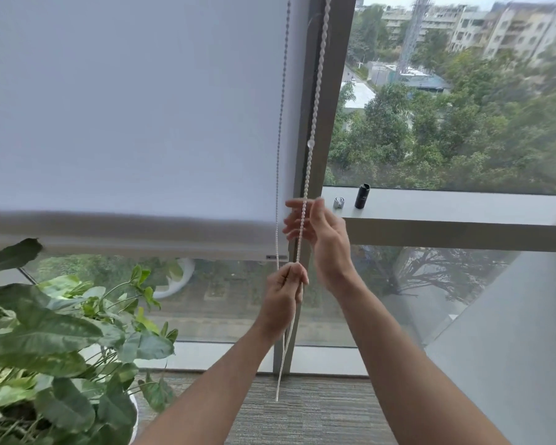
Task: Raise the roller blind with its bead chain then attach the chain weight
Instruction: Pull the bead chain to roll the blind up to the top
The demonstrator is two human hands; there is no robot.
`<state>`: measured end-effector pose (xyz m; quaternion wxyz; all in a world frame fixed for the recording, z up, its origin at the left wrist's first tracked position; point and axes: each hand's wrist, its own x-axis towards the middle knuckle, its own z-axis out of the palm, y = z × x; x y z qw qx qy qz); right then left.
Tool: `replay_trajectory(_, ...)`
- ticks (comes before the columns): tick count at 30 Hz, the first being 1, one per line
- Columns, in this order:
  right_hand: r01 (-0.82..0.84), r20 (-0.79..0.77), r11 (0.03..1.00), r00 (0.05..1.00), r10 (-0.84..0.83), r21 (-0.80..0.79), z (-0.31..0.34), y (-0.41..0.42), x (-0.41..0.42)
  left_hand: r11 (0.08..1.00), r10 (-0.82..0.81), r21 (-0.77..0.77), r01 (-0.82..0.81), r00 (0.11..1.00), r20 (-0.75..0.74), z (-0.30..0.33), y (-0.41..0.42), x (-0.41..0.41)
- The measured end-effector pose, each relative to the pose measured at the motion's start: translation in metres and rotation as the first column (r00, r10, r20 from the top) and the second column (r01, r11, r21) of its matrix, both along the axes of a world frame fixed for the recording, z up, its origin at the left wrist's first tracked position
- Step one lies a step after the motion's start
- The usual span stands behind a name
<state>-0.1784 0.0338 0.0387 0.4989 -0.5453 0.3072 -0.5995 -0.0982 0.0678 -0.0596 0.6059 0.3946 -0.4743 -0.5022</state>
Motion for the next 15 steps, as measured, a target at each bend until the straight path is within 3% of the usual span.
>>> replay_trajectory(3, -0.038, 0.029, 0.998, 0.999, 0.039, -0.047, 0.018, -0.001, 0.014, 0.999, 0.009, 0.051, -0.011, 0.999, 0.040, -0.018, 0.005, 0.000)
replay_trajectory(8, 0.080, 0.072, 0.996, 0.994, -0.077, -0.047, 0.005, 0.001, 0.024, 0.997, -0.004, 0.071, -0.004, 0.993, 0.115, -0.027, 0.007, 0.009)
replay_trajectory(13, 0.133, 0.047, 0.990, 0.990, -0.130, -0.053, -0.016, 0.002, 0.023, 0.991, -0.126, 0.085, 0.106, 0.954, 0.271, -0.034, 0.008, 0.026)
replay_trajectory(15, 0.137, 0.032, 0.990, 0.990, -0.135, -0.043, -0.029, 0.006, 0.023, 0.992, -0.104, 0.102, 0.080, 0.962, 0.252, -0.031, 0.006, 0.032)
